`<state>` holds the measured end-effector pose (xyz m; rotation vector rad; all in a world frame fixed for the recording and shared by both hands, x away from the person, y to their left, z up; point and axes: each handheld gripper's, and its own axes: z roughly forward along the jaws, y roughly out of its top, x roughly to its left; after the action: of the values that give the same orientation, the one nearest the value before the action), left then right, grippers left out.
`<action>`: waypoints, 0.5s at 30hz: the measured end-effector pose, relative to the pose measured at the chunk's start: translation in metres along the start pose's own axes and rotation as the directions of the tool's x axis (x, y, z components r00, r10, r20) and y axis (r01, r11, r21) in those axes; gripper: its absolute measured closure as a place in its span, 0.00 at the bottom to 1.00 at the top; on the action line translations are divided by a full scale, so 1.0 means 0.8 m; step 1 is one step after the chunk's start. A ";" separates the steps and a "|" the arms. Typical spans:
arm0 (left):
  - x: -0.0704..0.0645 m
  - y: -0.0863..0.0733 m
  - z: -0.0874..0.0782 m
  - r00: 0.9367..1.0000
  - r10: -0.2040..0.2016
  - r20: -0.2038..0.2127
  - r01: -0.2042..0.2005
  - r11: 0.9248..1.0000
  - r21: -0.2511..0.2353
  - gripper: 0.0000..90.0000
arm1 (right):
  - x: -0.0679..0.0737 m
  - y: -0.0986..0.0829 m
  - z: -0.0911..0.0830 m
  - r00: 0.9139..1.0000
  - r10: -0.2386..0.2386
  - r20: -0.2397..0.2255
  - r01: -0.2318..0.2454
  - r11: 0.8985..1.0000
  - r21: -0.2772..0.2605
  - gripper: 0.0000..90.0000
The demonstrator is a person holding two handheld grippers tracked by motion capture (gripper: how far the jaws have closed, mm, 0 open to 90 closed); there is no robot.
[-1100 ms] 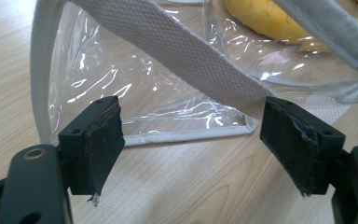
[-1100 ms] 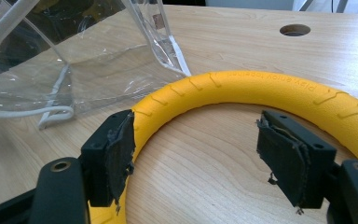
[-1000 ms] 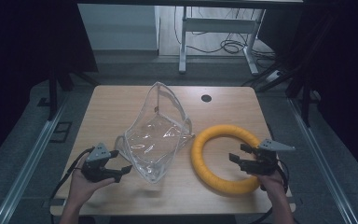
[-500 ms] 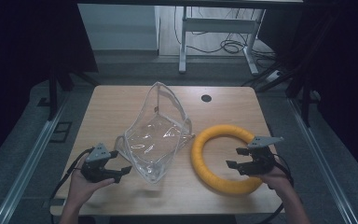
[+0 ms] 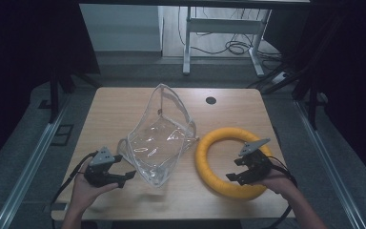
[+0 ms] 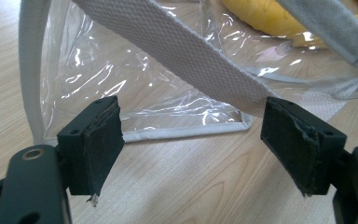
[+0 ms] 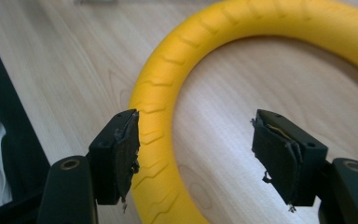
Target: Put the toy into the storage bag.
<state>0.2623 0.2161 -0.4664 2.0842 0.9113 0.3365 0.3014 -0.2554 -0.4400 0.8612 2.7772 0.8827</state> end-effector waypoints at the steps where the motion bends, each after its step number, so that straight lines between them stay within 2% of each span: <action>1: 0.000 0.000 0.000 1.000 -0.001 0.000 0.001 1.000 0.000 0.23 | 0.000 0.000 0.000 1.000 0.000 0.000 0.000 1.000 0.000 0.36; 2: 0.000 0.000 0.000 1.000 -0.001 0.000 0.001 1.000 0.000 0.23 | 0.002 0.001 0.003 1.000 -0.002 -0.002 0.002 1.000 0.018 0.36; 3: 0.000 0.000 0.000 1.000 -0.001 0.001 0.001 1.000 -0.002 0.23 | 0.007 0.002 0.012 1.000 -0.024 -0.010 0.025 0.998 0.062 0.36; 4: 0.000 0.000 0.000 1.000 -0.002 0.002 0.002 1.000 -0.002 0.23 | 0.007 0.002 0.012 1.000 -0.024 -0.010 0.025 0.998 0.062 0.36; 5: 0.000 0.000 0.000 1.000 -0.002 0.001 0.002 1.000 -0.001 0.23 | 0.009 0.003 0.017 0.999 -0.034 -0.011 0.035 0.996 0.086 0.37; 8: 0.000 0.000 0.001 1.000 0.000 0.000 0.000 1.000 0.003 0.23 | 0.017 0.004 0.034 0.997 -0.072 -0.026 0.076 0.985 0.154 0.37; 10: 0.000 0.000 0.001 1.000 0.000 -0.001 0.000 1.000 0.003 0.23 | 0.020 0.005 0.044 0.995 -0.093 -0.038 0.098 0.978 0.186 0.37; 11: 0.000 0.000 0.001 1.000 0.001 -0.001 -0.001 1.000 0.003 0.23 | 0.023 0.006 0.052 0.993 -0.111 -0.047 0.119 0.968 0.220 0.37; 12: 0.000 0.000 0.001 1.000 0.001 -0.002 -0.001 1.000 0.004 0.23 | 0.023 0.006 0.052 0.993 -0.111 -0.047 0.119 0.968 0.220 0.37; 13: 0.000 0.000 0.001 1.000 0.001 -0.002 -0.001 1.000 0.004 0.23 | 0.026 0.009 0.058 0.990 -0.128 -0.060 0.139 0.959 0.248 0.37; 14: 0.000 0.000 0.001 1.000 0.001 -0.002 -0.001 1.000 0.004 0.23 | 0.026 0.009 0.058 0.990 -0.128 -0.060 0.139 0.959 0.248 0.37; 15: 0.000 0.000 0.000 1.000 0.001 -0.001 -0.001 1.000 0.003 0.23 | 0.030 0.011 0.063 0.988 -0.142 -0.067 0.155 0.949 0.274 0.37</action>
<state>0.2623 0.2159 -0.4666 2.0873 0.9123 0.3369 0.2989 -0.2112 -0.4748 0.6584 3.0071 0.5014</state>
